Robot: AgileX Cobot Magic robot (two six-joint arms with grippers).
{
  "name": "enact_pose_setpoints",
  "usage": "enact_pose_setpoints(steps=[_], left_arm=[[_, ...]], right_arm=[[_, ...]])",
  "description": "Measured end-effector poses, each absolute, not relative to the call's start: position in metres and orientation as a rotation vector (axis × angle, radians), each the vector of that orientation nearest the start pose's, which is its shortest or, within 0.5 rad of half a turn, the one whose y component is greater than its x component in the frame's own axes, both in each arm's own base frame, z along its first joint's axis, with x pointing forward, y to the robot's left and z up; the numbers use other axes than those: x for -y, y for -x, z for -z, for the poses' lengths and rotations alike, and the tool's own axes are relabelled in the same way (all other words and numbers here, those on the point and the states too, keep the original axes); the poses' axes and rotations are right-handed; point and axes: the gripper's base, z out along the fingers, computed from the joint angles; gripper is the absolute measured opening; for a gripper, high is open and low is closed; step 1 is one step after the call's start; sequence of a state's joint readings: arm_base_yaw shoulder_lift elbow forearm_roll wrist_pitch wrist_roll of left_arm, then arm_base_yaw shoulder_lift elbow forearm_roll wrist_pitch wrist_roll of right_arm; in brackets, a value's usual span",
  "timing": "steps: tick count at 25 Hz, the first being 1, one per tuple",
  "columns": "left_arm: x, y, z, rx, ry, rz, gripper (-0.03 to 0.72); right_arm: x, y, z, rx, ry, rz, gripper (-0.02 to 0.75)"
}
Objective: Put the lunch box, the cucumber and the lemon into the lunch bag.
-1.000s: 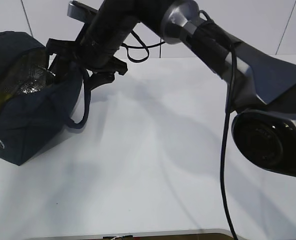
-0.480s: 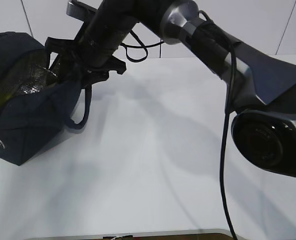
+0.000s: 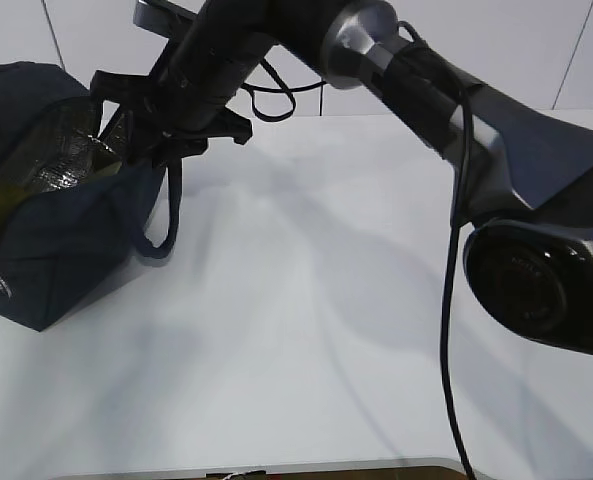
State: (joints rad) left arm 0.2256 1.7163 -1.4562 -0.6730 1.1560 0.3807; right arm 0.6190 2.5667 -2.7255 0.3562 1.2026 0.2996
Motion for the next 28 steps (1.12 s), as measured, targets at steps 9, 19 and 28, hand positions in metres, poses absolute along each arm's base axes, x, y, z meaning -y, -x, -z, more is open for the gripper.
enact_pose_setpoints(steps=[9, 19, 28], left_arm=[[-0.022, -0.355, -0.308, -2.615, 0.072, 0.867, -0.010], [-0.016, -0.358, -0.313, -2.554, 0.103, 0.976, -0.010], [0.026, -0.359, -0.319, -2.520, 0.003, 1.116, -0.010]], right_arm=[[-0.339, -0.428, -0.255, -2.597, 0.494, -0.743, 0.017], [-0.324, -0.431, -0.277, -2.488, 0.652, -0.502, 0.012], [-0.309, -0.419, -0.325, -2.377, 0.726, -0.407, 0.010]])
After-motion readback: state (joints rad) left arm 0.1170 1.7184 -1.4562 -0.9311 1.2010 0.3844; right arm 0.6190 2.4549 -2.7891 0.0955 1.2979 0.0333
